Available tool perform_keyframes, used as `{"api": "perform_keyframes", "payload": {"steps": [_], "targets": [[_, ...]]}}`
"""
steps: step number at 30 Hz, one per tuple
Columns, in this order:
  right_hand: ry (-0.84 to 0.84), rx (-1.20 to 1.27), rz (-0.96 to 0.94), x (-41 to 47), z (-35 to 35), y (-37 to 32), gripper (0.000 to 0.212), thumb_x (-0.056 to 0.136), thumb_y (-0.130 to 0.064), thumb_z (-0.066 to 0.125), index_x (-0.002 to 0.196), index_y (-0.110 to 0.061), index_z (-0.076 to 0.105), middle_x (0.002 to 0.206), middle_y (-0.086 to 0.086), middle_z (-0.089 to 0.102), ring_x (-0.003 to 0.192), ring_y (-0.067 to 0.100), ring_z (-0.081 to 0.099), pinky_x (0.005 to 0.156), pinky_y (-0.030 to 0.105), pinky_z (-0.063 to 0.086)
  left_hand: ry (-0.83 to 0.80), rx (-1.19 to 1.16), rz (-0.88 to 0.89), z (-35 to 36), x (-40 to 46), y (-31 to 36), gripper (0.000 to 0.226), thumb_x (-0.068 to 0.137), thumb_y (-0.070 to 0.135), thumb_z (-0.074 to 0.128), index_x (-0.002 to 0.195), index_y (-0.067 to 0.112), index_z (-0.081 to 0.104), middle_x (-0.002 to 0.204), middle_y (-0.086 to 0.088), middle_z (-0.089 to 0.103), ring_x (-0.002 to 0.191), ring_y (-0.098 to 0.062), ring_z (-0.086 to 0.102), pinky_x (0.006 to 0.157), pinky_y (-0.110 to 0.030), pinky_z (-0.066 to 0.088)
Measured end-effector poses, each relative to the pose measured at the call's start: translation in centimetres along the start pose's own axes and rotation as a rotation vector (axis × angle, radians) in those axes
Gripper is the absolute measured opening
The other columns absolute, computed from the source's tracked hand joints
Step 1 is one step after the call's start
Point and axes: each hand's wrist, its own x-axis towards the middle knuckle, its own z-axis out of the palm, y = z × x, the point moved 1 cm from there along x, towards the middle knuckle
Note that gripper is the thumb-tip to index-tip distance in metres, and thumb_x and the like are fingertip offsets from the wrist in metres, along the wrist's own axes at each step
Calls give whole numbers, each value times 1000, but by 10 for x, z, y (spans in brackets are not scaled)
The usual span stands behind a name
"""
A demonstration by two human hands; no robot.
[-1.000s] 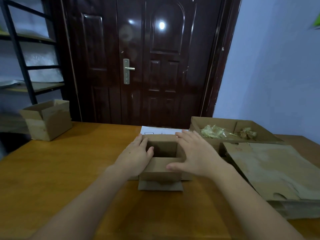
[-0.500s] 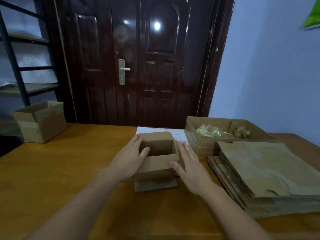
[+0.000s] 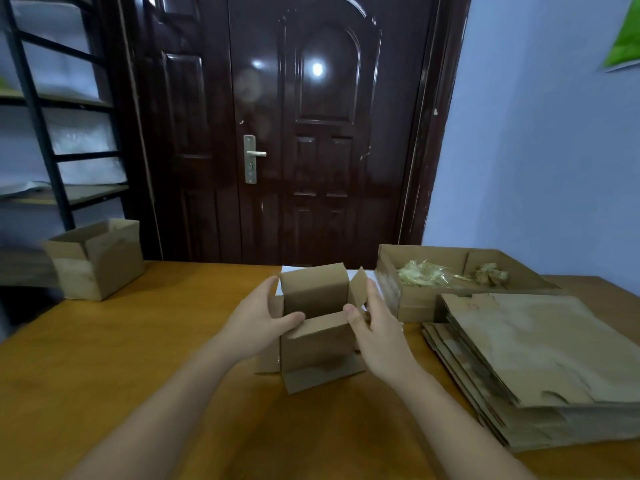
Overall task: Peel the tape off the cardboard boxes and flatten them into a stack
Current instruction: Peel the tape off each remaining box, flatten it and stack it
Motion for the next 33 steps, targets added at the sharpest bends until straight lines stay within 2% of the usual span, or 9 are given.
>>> {"api": "perform_keyframes", "payload": {"steps": [8,12,16,21,23,26,28,30,33], "targets": [[-28,130,68,3,-2,-13,78,99,-59,45,162,-38,5,168,-9,20,154,17,21,119,37,26,-110,-204,15,7,-1,-3,118,73,64,84,163,33,15,158,15,40,137,-7,43,102,-23,39],[-30,155,84,3,-5,-13,75,100,-57,47,162,-39,7,168,-10,21,154,17,21,116,33,26,-87,-302,8,6,-3,0,93,83,52,80,159,33,29,133,22,56,108,5,60,95,-24,51],[-28,213,108,3,-6,-15,75,100,-57,48,162,-40,10,167,-11,22,153,17,23,110,28,26,-98,-375,29,10,-9,5,81,83,50,77,153,31,43,138,14,61,125,-7,58,107,-38,50],[-31,239,122,3,-8,-18,76,98,-60,49,162,-37,15,164,-12,30,150,14,29,104,25,28,-200,-520,66,18,-22,23,53,98,32,70,145,36,47,139,20,58,120,8,58,89,-15,52],[-42,260,111,2,-8,-22,73,98,-58,50,161,-36,21,159,-13,39,143,8,37,101,17,35,-243,-532,96,23,-27,32,43,101,25,66,141,34,53,139,22,56,121,16,53,87,-7,47],[-41,325,133,0,-10,-30,55,99,-54,53,150,-40,38,137,-25,57,120,-11,54,76,8,48,-299,-531,139,32,-34,47,40,104,20,61,143,25,55,141,17,60,127,9,53,99,-12,46],[-25,381,155,-1,-13,-32,33,101,-46,56,132,-52,46,112,-37,65,100,-23,57,69,2,46,-307,-524,174,38,-38,54,41,105,18,59,145,20,55,142,15,60,131,5,53,108,-19,43],[-11,405,161,0,-16,-32,32,104,-32,57,118,-58,45,95,-50,61,92,-30,54,67,-2,42,-326,-533,197,42,-40,58,41,106,20,57,146,20,55,142,14,61,131,2,54,108,-21,44],[-29,377,171,-1,-22,-28,49,106,-18,49,145,-49,42,115,-49,54,100,-28,52,72,1,46,-359,-563,186,46,-41,60,34,107,27,54,140,27,62,134,19,66,125,1,58,98,-17,48]]}}
